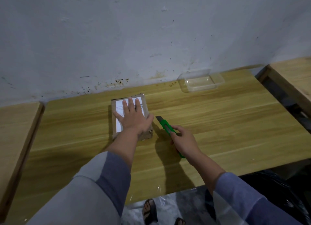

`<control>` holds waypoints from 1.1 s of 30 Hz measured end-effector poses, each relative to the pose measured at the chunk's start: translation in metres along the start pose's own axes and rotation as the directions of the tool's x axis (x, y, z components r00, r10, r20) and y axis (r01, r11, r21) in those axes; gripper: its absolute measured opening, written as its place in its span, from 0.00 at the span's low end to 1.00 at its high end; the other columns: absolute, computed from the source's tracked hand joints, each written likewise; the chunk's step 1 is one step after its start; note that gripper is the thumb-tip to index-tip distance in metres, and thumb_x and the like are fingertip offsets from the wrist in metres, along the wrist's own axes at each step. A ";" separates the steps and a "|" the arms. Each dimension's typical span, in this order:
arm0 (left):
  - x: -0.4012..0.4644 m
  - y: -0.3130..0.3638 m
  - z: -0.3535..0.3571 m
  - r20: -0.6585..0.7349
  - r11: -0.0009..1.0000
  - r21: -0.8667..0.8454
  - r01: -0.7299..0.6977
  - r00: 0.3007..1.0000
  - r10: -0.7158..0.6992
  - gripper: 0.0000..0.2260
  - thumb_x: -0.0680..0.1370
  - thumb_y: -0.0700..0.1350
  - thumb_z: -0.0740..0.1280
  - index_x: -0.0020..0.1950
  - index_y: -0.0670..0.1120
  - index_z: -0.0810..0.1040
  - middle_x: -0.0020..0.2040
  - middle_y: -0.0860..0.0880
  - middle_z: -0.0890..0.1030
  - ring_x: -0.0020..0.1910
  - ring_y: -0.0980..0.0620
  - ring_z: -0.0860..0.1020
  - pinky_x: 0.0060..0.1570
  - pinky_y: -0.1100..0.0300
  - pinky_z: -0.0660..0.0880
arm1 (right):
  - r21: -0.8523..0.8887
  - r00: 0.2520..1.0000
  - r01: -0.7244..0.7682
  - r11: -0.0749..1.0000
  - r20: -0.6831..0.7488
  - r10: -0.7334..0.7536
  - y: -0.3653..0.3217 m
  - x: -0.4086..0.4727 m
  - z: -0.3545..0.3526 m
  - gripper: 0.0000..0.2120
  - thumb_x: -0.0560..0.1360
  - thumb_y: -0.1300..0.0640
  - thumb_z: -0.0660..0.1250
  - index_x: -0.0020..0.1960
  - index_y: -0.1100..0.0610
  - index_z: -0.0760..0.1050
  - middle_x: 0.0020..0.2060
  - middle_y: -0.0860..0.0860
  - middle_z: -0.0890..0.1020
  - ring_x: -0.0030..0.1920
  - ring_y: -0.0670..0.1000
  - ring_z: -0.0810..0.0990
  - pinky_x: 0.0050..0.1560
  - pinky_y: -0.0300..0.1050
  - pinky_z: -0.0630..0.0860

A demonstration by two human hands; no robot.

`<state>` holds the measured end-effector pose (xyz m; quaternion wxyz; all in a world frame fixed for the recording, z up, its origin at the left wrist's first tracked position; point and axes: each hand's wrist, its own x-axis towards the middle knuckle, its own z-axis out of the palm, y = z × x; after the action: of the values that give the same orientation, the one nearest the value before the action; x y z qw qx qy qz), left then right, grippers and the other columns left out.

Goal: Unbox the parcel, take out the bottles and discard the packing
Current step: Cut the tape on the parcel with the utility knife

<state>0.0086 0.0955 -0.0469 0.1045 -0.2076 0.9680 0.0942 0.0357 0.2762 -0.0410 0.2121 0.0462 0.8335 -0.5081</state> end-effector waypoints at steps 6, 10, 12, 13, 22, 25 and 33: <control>-0.007 -0.004 0.005 -0.043 0.998 0.042 -0.055 0.997 0.057 0.33 0.79 0.62 0.46 0.78 0.47 0.39 0.78 0.46 0.35 0.76 0.45 0.34 0.69 0.30 0.39 | 0.054 0.999 0.031 0.998 0.014 -0.032 -0.013 0.010 0.014 0.16 0.79 0.56 0.60 0.66 0.48 0.71 0.40 0.51 0.80 0.31 0.45 0.74 0.31 0.38 0.67; -0.010 -0.011 0.007 -0.058 0.994 0.049 -0.101 0.993 0.104 0.33 0.79 0.61 0.47 0.78 0.47 0.40 0.78 0.47 0.36 0.77 0.47 0.35 0.70 0.31 0.39 | 0.132 0.999 0.042 0.990 0.019 -0.045 -0.023 0.025 0.023 0.18 0.79 0.57 0.59 0.67 0.46 0.71 0.40 0.50 0.79 0.31 0.44 0.74 0.33 0.38 0.68; -0.010 -0.012 0.008 -0.071 0.993 0.049 -0.110 0.991 0.113 0.32 0.79 0.60 0.47 0.78 0.47 0.40 0.78 0.47 0.36 0.77 0.47 0.36 0.70 0.31 0.39 | 0.154 0.999 0.032 0.988 0.014 -0.034 -0.026 0.032 0.028 0.17 0.79 0.58 0.60 0.67 0.46 0.72 0.41 0.49 0.79 0.31 0.44 0.73 0.33 0.38 0.69; -0.010 -0.012 0.009 -0.076 0.992 0.051 -0.111 0.990 0.115 0.32 0.79 0.60 0.47 0.78 0.47 0.41 0.78 0.47 0.36 0.77 0.48 0.36 0.70 0.31 0.39 | 0.167 1.000 0.027 0.986 0.012 -0.029 -0.027 0.034 0.029 0.17 0.79 0.58 0.60 0.67 0.46 0.72 0.41 0.49 0.78 0.31 0.44 0.73 0.33 0.38 0.69; 0.001 -0.011 0.005 -0.163 1.000 -0.016 -0.027 0.986 0.024 0.39 0.74 0.71 0.48 0.79 0.51 0.45 0.79 0.52 0.44 0.78 0.52 0.40 0.71 0.36 0.38 | 0.216 1.000 -0.010 0.976 0.007 0.009 -0.030 0.050 0.032 0.18 0.79 0.58 0.60 0.67 0.46 0.71 0.41 0.49 0.78 0.31 0.43 0.71 0.32 0.37 0.67; 0.018 -0.012 -0.002 -0.161 0.999 0.027 -0.017 0.987 0.021 0.39 0.74 0.71 0.48 0.79 0.51 0.44 0.79 0.51 0.42 0.78 0.50 0.39 0.71 0.33 0.39 | 0.219 1.000 -0.012 0.976 0.021 0.008 -0.028 0.050 0.030 0.19 0.79 0.58 0.60 0.68 0.45 0.71 0.32 0.49 0.78 0.28 0.45 0.71 0.31 0.40 0.68; 0.030 -0.009 0.000 -0.097 1.000 0.022 -0.023 0.995 0.025 0.34 0.77 0.63 0.48 0.78 0.48 0.48 0.79 0.47 0.47 0.77 0.44 0.39 0.68 0.28 0.41 | 0.228 0.999 0.023 0.973 0.038 -0.032 -0.029 0.051 0.029 0.19 0.79 0.58 0.59 0.68 0.45 0.70 0.34 0.45 0.76 0.28 0.44 0.72 0.33 0.41 0.71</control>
<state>-0.0146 0.0762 -0.0553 0.0583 -0.1994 0.9753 0.0753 -0.0099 0.2306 -0.0491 0.2154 0.0483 0.7658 -0.6040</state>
